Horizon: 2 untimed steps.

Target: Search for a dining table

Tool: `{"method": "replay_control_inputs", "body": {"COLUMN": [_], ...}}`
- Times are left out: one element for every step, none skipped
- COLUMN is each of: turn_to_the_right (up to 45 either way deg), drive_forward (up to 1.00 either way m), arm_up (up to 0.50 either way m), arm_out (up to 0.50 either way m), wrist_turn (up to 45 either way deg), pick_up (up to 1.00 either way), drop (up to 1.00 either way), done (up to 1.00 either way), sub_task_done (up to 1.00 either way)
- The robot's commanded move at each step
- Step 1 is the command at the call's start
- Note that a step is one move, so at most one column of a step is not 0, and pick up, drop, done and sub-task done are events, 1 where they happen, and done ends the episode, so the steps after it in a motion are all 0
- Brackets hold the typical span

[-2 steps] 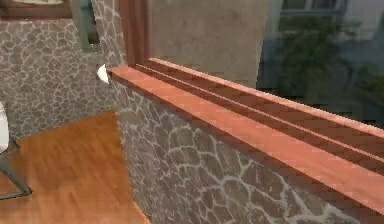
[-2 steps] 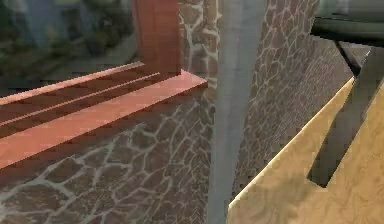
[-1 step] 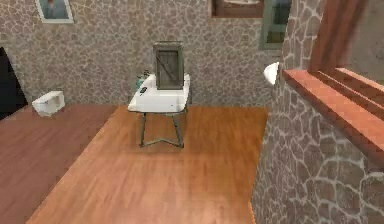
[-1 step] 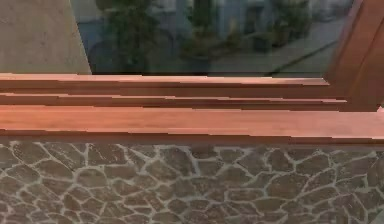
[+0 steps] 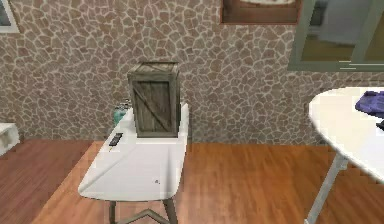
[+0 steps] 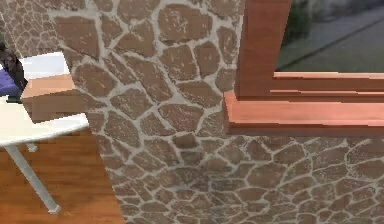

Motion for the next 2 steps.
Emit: {"method": "replay_control_inputs", "body": {"turn_to_the_right": [12.0,0.0], "drive_forward": [0.00,0.30], "arm_up": [0.00,0.00], "arm_out": [0.00,0.00], "wrist_turn": [0.0,0.0], "pick_up": [0.00,0.00], "drop": [0.00,0.00], "done": [0.00,0.00], "sub_task_done": [0.00,0.00]}}
